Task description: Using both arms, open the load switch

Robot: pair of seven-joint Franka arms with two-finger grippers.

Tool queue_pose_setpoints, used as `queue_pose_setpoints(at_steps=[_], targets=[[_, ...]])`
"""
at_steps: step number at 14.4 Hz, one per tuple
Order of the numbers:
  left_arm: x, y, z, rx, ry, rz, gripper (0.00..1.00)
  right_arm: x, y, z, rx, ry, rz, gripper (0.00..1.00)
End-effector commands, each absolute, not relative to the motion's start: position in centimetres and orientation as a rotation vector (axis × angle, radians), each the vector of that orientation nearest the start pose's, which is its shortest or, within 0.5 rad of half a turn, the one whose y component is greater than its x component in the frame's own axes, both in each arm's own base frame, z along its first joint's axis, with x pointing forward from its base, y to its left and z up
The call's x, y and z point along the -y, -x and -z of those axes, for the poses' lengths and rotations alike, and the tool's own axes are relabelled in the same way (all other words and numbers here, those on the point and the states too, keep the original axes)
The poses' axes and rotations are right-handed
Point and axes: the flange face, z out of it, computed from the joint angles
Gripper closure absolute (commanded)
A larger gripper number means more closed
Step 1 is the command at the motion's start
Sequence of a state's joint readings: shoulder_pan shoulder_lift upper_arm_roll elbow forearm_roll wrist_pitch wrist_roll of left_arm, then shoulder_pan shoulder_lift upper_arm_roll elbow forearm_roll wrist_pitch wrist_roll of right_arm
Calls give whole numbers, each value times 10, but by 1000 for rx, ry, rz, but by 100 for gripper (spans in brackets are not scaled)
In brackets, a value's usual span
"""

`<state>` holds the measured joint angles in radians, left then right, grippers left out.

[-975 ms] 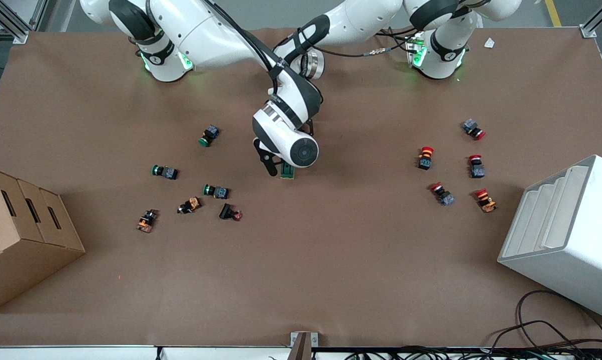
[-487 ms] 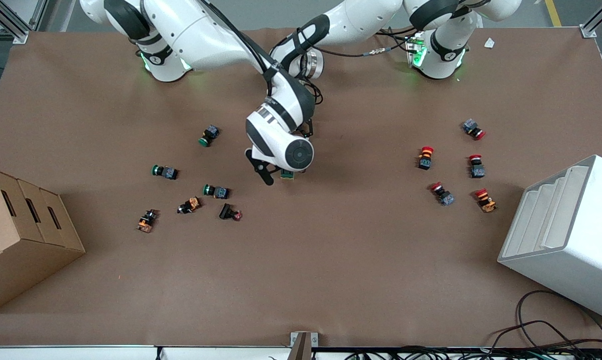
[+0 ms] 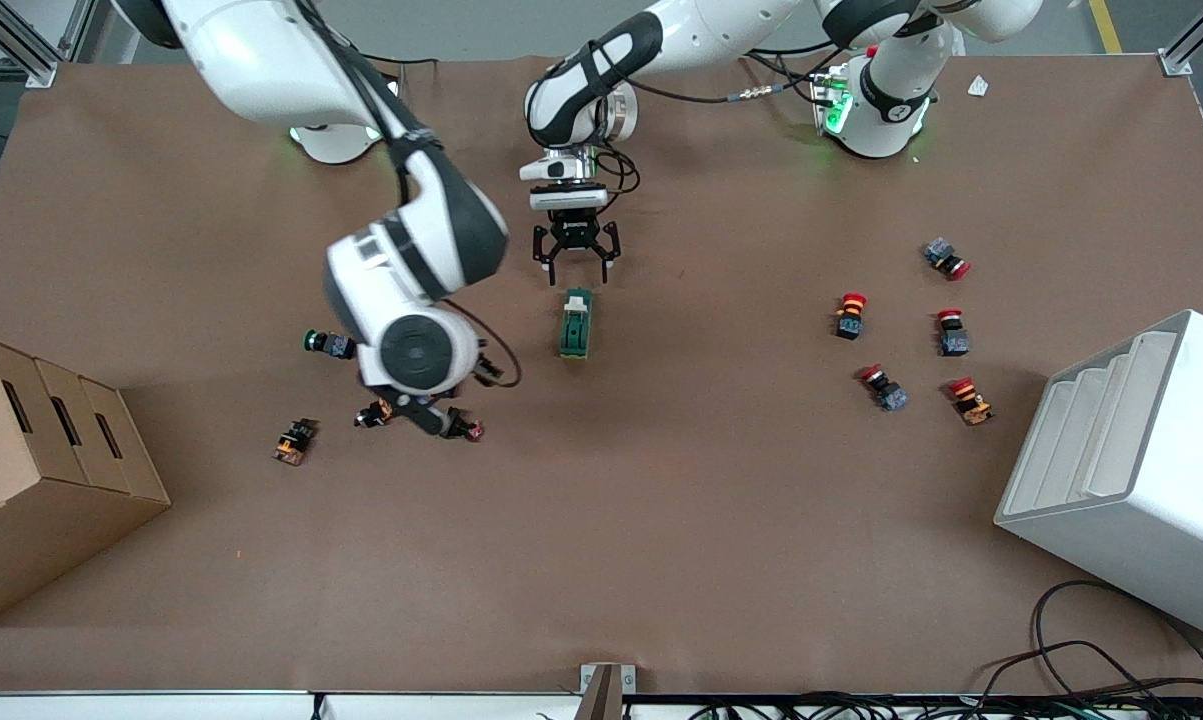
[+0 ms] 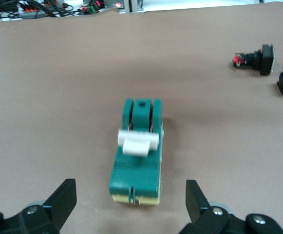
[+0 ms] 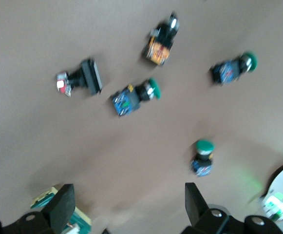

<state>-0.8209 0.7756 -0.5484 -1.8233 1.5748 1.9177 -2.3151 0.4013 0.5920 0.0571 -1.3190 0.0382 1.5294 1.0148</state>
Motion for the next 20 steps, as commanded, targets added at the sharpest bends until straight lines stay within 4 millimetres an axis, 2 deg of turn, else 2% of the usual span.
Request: queue_pose_setpoints(at_steps=[1, 3, 5, 7, 8, 10, 13, 14, 16, 17, 20], targets=[[602, -235, -213, 66, 2747, 1281, 0, -228, -618, -410, -659, 3159, -555, 0], [607, -259, -255, 138, 2763, 1207, 0, -173, -629, -439, -500, 3138, -529, 0], [607, -294, -312, 201, 2799, 1074, 0, -121, -636, -467, -359, 3117, -466, 0], [592, -339, -376, 202, 2840, 933, 0, -74, -639, -489, -244, 3125, -405, 0], [582, -358, -405, 184, 2858, 881, 0, -58, -638, -500, -164, 3145, -367, 0], [546, -403, -454, 211, 2893, 791, 0, -29, -637, -521, -81, 3153, -306, 0], [484, -461, -511, 230, 2951, 661, 0, 0, -630, -547, -10, 3154, -240, 0], [470, -476, -528, 213, 2988, 614, 0, 9, -627, -555, -15, 3155, -221, 0], [445, -485, -563, 192, 3027, 569, 0, 20, -622, -567, -37, 3154, -194, 0], [426, -494, -574, 170, 3041, 539, 0, 21, -620, -573, -40, 3157, -180, 0], [349, -517, -613, 113, 3097, 410, 0, 21, -619, -574, -48, 3158, -187, 0]])
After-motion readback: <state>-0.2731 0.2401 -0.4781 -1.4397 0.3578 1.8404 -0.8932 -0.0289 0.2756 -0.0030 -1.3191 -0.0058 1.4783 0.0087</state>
